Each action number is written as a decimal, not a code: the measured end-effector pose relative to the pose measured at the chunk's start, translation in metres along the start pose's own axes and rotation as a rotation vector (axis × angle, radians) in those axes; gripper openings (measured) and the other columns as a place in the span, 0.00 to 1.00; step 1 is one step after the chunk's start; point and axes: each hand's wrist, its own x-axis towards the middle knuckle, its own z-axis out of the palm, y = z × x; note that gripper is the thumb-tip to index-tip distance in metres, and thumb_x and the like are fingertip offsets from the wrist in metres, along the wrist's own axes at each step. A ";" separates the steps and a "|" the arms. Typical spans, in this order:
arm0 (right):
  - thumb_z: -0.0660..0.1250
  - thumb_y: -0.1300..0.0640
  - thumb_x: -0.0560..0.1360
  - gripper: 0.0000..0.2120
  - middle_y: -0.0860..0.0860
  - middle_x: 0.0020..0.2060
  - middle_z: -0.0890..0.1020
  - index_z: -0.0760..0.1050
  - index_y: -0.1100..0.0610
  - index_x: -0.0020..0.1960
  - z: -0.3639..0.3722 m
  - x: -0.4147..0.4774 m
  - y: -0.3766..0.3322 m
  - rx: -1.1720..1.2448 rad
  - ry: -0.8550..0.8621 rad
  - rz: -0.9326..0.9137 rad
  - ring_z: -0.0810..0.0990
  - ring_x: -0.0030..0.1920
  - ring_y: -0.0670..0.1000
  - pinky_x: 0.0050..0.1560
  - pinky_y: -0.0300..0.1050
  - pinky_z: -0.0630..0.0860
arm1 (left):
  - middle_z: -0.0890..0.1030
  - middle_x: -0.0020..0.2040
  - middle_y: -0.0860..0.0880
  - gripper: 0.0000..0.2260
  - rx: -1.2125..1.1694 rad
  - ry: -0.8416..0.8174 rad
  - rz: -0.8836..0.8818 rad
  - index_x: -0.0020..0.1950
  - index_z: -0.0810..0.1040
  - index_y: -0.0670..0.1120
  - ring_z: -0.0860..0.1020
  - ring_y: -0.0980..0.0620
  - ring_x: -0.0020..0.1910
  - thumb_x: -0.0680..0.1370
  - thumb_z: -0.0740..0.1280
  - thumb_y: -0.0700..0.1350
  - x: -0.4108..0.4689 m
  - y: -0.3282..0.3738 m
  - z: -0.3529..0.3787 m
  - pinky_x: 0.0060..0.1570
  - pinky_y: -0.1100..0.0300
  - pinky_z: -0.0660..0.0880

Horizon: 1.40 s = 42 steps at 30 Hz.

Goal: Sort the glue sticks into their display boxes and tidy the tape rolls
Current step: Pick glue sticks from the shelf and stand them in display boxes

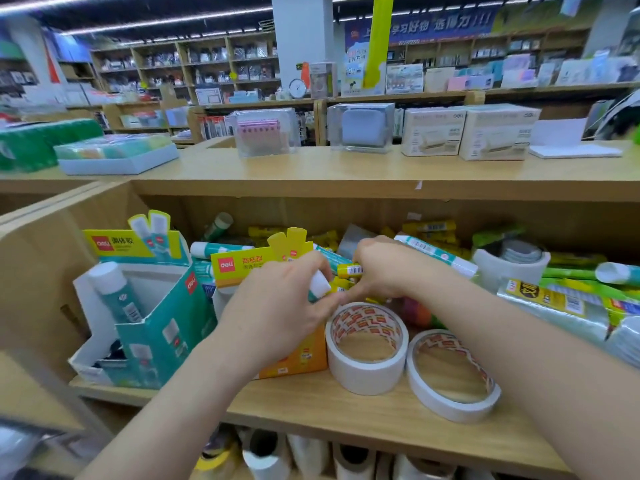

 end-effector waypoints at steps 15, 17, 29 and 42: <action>0.74 0.48 0.68 0.16 0.50 0.37 0.74 0.68 0.53 0.43 0.005 0.007 -0.017 0.049 -0.078 0.038 0.74 0.34 0.48 0.29 0.41 0.67 | 0.75 0.30 0.55 0.06 -0.137 0.158 0.001 0.50 0.74 0.55 0.74 0.57 0.29 0.77 0.66 0.56 -0.004 -0.016 0.011 0.27 0.59 0.73; 0.73 0.48 0.68 0.15 0.50 0.37 0.75 0.67 0.52 0.40 0.009 0.008 -0.017 0.048 -0.048 0.050 0.76 0.35 0.49 0.29 0.41 0.67 | 0.77 0.32 0.55 0.06 -0.165 0.185 0.002 0.51 0.74 0.55 0.75 0.57 0.30 0.77 0.67 0.54 -0.005 -0.017 0.012 0.28 0.57 0.75; 0.71 0.63 0.74 0.06 0.45 0.23 0.77 0.77 0.60 0.38 -0.011 -0.052 0.001 1.317 0.368 -0.086 0.72 0.22 0.39 0.25 0.31 0.67 | 0.79 0.35 0.56 0.10 -0.421 0.288 0.016 0.47 0.75 0.52 0.78 0.56 0.38 0.72 0.72 0.54 -0.008 0.007 0.003 0.32 0.61 0.74; 0.67 0.56 0.75 0.08 0.52 0.30 0.71 0.75 0.61 0.43 -0.001 -0.089 -0.007 2.010 0.386 -0.003 0.67 0.24 0.44 0.21 0.33 0.64 | 0.79 0.43 0.59 0.11 -0.588 0.322 -0.072 0.51 0.76 0.56 0.79 0.56 0.40 0.72 0.75 0.48 -0.007 0.039 -0.004 0.35 0.58 0.78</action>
